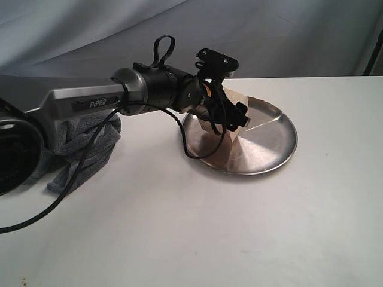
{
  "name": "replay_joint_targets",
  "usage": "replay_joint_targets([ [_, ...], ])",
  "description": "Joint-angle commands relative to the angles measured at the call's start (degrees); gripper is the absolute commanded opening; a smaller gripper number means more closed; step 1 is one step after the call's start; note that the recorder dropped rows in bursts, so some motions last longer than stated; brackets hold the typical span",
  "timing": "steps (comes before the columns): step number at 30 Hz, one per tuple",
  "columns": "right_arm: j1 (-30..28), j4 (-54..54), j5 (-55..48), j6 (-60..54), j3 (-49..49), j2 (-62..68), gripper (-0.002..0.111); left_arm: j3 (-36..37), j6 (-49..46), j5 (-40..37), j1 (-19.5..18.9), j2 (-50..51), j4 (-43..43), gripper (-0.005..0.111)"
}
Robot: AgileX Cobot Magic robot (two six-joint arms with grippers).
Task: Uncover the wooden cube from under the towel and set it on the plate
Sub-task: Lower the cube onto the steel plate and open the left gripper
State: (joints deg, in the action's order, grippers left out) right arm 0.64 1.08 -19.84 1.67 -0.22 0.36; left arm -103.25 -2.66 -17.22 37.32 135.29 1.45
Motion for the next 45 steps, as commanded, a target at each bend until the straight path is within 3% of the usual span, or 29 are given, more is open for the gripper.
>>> replay_joint_targets([
  [1,0.3,0.3,0.2,0.1,0.2,-0.4,0.000,-1.0,-0.8,1.8,0.6,-0.4,0.8,0.010],
  [10,0.3,0.3,0.2,0.1,0.2,-0.4,0.000,-1.0,-0.8,1.8,0.6,0.0,2.5,0.068],
  [12,0.3,0.3,0.2,0.1,0.2,-0.4,0.000,-1.0,-0.8,1.8,0.6,0.1,2.5,0.074],
  [27,0.3,0.3,0.2,0.1,0.2,-0.4,0.000,-1.0,-0.8,7.0,0.7,0.1,2.4,0.076],
  [36,0.3,0.3,0.2,0.1,0.2,-0.4,0.000,-1.0,-0.8,3.9,0.7,0.1,0.8,0.094],
  [45,0.3,0.3,0.2,0.1,0.2,-0.4,0.000,-1.0,-0.8,2.0,0.9,0.1,-2.3,0.094],
])
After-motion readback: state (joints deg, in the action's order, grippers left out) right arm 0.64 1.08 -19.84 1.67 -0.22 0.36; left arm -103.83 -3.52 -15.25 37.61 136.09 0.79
